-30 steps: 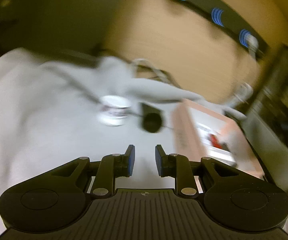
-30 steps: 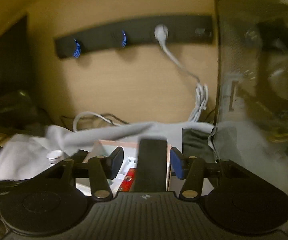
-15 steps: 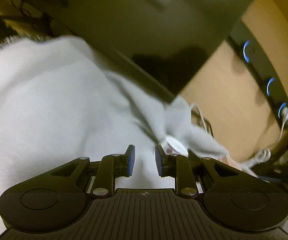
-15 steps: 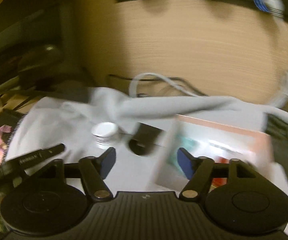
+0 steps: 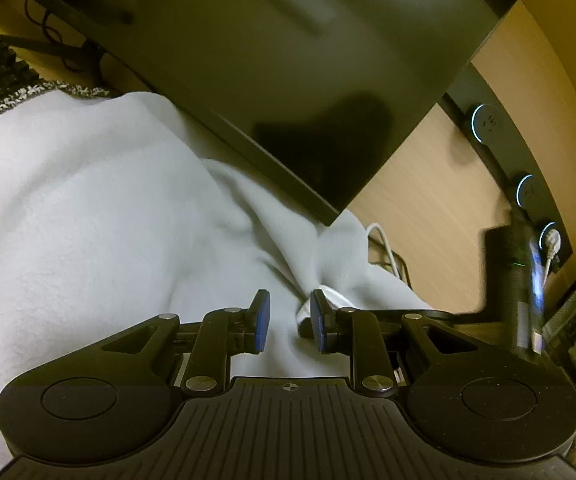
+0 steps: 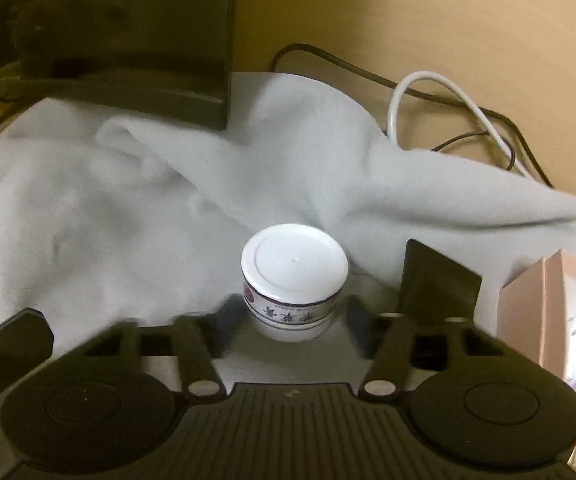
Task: Organize rigid objects
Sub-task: 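Grasp the white round jar with the right gripper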
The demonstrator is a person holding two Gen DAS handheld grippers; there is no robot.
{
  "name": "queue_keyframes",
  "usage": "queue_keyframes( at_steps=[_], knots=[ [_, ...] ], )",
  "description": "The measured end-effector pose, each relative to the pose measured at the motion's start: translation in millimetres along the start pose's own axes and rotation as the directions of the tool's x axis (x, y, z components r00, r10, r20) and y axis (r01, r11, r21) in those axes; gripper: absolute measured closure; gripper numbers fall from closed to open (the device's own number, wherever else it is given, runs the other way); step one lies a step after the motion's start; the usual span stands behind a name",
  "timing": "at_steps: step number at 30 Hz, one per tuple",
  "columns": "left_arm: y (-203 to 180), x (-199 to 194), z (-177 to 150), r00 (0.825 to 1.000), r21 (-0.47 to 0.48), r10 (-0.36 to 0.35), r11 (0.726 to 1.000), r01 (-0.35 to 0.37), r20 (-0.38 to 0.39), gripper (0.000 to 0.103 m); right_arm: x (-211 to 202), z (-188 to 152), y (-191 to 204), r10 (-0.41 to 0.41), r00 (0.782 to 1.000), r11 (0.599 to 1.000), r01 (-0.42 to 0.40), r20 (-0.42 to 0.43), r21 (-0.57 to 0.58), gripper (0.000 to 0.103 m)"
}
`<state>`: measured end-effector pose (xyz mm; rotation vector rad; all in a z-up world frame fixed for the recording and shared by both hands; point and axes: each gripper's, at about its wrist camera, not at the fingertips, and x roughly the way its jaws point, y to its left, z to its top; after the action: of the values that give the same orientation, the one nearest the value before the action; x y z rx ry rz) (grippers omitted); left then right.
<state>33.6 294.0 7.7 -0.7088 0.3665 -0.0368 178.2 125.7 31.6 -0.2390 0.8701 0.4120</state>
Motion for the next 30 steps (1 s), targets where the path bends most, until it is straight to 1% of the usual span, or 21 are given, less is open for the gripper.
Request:
queue_keyframes(
  at_steps=[4,5,6,7,9,10,12,14,15,16,18,19,20,21,22,23,25,27,28,30],
  knots=[
    [1,0,-1,1.000,-0.007,0.012,1.000,-0.012,0.005,0.079,-40,-16,-7,0.075,0.995,0.997,-0.074,0.061,-0.011,0.053],
    [1,0,-1,1.000,-0.005,0.017,1.000,-0.017,0.004,0.079,-56,-24,-9,0.104,0.992,0.995,-0.102,0.072,-0.020,0.060],
    [1,1,-2,1.000,-0.002,0.021,1.000,-0.021,0.003,0.079,-70,-31,-11,0.132,0.989,0.991,-0.130,0.072,-0.030,0.074],
    [1,1,-2,1.000,0.001,0.023,1.000,-0.023,0.001,0.079,-82,-39,-14,0.166,0.984,0.986,-0.164,0.059,-0.044,0.099],
    [-1,3,-3,1.000,0.010,0.020,1.000,-0.020,-0.007,0.079,-113,-64,-25,0.211,0.976,0.976,-0.209,0.046,-0.059,0.099],
    [-2,4,-4,1.000,0.016,0.014,1.000,-0.014,-0.012,0.079,-128,-80,-31,0.213,0.976,0.975,-0.209,0.051,-0.074,0.099],
    [-7,7,-6,0.999,0.038,-0.015,0.999,0.016,-0.034,0.079,-152,-107,-42,0.192,0.979,0.978,-0.185,0.065,-0.100,0.099],
    [-14,14,-10,0.996,0.071,-0.039,0.996,0.044,-0.081,0.079,-166,-131,-54,0.164,0.984,0.982,-0.157,0.068,-0.104,0.099],
    [-18,18,-13,0.993,0.099,-0.035,0.994,0.046,-0.109,0.079,-171,-142,-61,0.149,0.987,0.985,-0.142,0.068,-0.094,0.099],
    [-23,19,-16,0.993,0.125,-0.021,0.991,0.036,-0.120,0.079,-173,-151,-68,0.141,0.988,0.987,-0.135,0.068,-0.085,0.099],
    [-32,15,-20,0.994,0.169,0.010,0.986,0.009,-0.107,0.079,-176,-168,-76,0.115,0.990,0.991,-0.108,0.086,-0.082,0.098],
    [-34,9,-21,0.995,0.178,0.014,0.984,0.003,-0.097,0.079,-175,-174,-76,0.098,0.990,0.992,-0.089,0.101,-0.095,0.094],
    [-36,4,-22,0.996,0.176,0.017,0.984,-0.001,-0.086,0.079,-180,-181,-76,0.094,0.989,0.990,-0.080,0.117,-0.119,0.080],
    [-36,-3,-22,0.997,0.169,0.021,0.986,-0.009,-0.070,0.079,-181,-184,-72,0.107,0.985,0.985,-0.087,0.133,-0.147,0.068],
    [-36,-10,-23,0.998,0.159,0.032,0.987,-0.023,-0.056,0.079,-181,-186,-66,0.133,0.979,0.980,-0.107,0.152,-0.167,0.040],
    [-35,-19,-24,0.998,0.143,0.056,0.988,-0.050,-0.043,0.079,-181,-187,-60,0.166,0.970,0.973,-0.132,0.175,-0.188,0.025],
    [-30,-35,-26,0.995,0.117,0.096,0.989,-0.092,-0.028,0.079,-175,-183,-42,0.217,0.955,0.957,-0.167,0.203,-0.236,0.025],
    [-24,-56,-33,0.991,0.090,0.130,0.988,-0.128,-0.017,0.079,-158,-167,-20,0.240,0.949,0.946,-0.181,0.205,-0.271,0.025],
    [-23,-65,-37,0.991,0.082,0.137,0.987,-0.135,-0.014,0.079,-147,-158,-10,0.234,0.949,0.945,-0.171,0.210,-0.280,0.025],
    [-18,-85,-46,0.991,0.057,0.136,0.989,-0.135,-0.015,0.079,-116,-134,9,0.182,0.957,0.950,-0.112,0.225,-0.291,0.025]
  ],
)
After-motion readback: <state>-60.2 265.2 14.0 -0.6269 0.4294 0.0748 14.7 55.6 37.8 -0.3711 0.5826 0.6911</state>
